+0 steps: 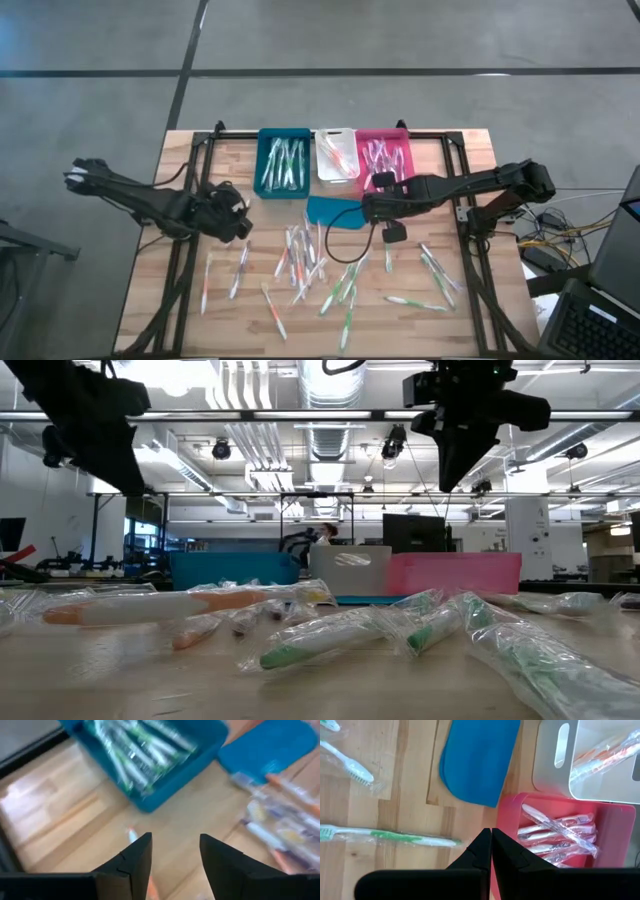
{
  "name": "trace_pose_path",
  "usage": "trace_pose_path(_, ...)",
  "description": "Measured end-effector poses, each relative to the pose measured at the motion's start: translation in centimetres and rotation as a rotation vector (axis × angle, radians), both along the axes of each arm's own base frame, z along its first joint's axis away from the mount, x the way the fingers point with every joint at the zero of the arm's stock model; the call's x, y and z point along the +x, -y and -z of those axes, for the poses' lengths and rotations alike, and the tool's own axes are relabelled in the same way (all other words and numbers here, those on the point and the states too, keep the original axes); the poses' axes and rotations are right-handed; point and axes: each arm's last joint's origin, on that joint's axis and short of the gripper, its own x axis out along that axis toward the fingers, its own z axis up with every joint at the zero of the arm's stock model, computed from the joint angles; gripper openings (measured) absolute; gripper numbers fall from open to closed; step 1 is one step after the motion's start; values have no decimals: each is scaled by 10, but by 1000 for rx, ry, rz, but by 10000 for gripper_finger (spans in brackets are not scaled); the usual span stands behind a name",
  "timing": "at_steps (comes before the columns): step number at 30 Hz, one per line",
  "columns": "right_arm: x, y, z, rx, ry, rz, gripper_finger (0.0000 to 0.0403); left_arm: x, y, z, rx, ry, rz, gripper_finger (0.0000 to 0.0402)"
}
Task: Pick & Place Toothbrushes
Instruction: Put the orange toothbrush into the white bin
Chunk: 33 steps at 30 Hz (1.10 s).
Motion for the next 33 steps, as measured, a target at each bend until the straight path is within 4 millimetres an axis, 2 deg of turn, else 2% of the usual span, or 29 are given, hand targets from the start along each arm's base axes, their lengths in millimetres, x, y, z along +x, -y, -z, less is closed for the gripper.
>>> trace_pose_path(5, 1, 0, 0, 1, 7, 0, 8, 1, -5, 10, -48, -108, -81, 165)
trace_pose_path(21, 2, 0, -1, 3, 20, 0, 8, 29, -12, 46, -207, -388, -177, 165)
trace_pose_path(33, 2, 0, -1, 4, 28, 1, 8, 36, -12, 61, -211, -480, -191, 156)
